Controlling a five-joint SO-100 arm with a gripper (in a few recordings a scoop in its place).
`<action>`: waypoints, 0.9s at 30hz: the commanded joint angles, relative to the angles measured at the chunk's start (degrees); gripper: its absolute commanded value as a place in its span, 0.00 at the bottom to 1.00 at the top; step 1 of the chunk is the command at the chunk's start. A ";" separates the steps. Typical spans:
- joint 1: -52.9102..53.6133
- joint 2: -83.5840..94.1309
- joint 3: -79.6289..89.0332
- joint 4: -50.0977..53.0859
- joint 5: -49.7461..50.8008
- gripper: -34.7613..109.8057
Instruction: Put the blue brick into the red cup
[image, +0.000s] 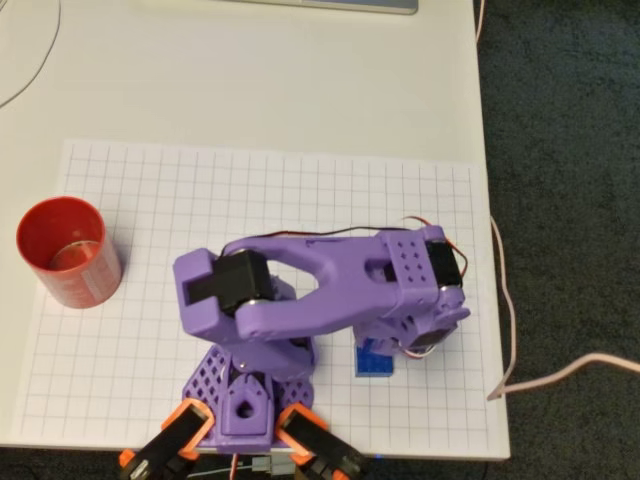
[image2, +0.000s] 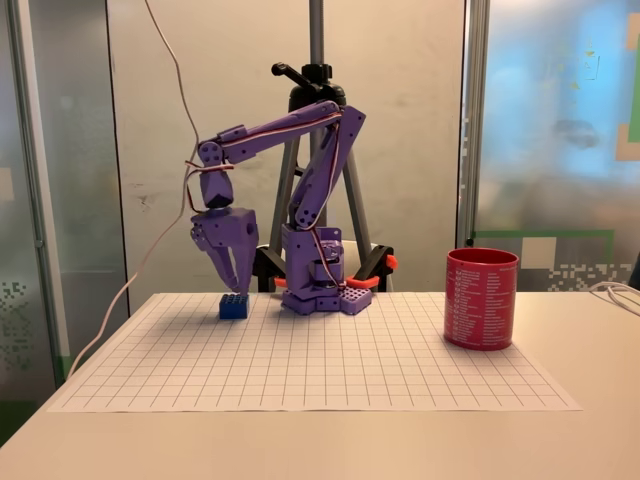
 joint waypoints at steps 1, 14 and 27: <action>-1.32 1.41 -3.78 1.41 0.62 0.24; -1.23 2.64 -2.99 1.23 -4.48 0.55; -1.58 -1.67 0.62 1.32 1.14 0.75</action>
